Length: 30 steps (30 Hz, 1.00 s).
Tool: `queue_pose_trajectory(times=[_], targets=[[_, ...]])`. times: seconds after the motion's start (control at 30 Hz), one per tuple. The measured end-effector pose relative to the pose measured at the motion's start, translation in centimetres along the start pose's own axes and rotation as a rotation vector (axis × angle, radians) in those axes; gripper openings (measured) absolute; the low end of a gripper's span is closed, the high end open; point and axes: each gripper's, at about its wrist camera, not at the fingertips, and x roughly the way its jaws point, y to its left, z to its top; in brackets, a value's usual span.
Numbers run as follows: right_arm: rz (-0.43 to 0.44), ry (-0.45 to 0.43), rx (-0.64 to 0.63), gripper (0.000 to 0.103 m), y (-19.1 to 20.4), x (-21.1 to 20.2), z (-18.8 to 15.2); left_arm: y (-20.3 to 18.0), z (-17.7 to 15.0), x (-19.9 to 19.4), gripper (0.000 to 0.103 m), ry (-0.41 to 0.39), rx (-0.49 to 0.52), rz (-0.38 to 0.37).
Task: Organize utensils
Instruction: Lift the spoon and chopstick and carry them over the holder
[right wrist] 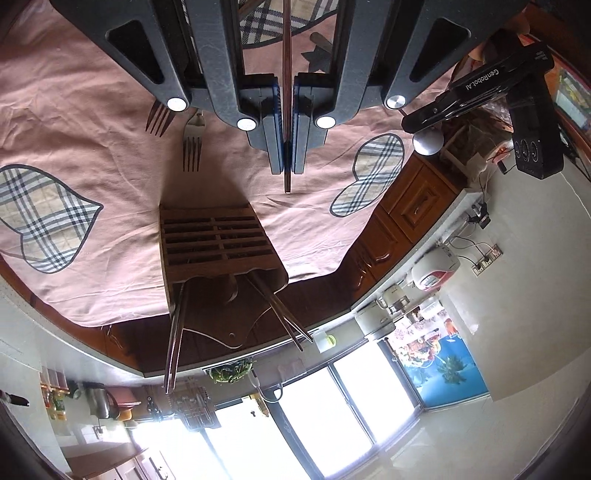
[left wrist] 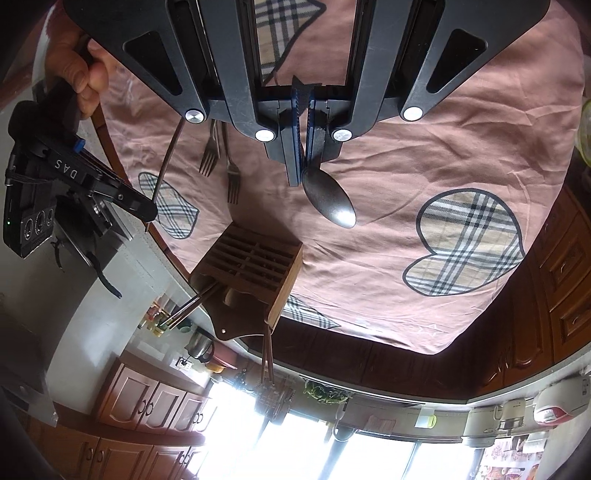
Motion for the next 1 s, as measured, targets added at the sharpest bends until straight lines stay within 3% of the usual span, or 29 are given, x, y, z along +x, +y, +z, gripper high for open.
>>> queue_pose_trajectory(times=[0.43,1.0], targets=[[0.005,-0.119,-0.008,0.004,0.2,-5.1,1.0,-1.9,0.7,-2.5,0.002,-0.058,0.039,-0.030],[-0.015,-0.251,0.001,0.004,-0.9,-8.0,3.5,-4.0,3.2,-3.0,0.002,-0.109,0.093,-0.052]])
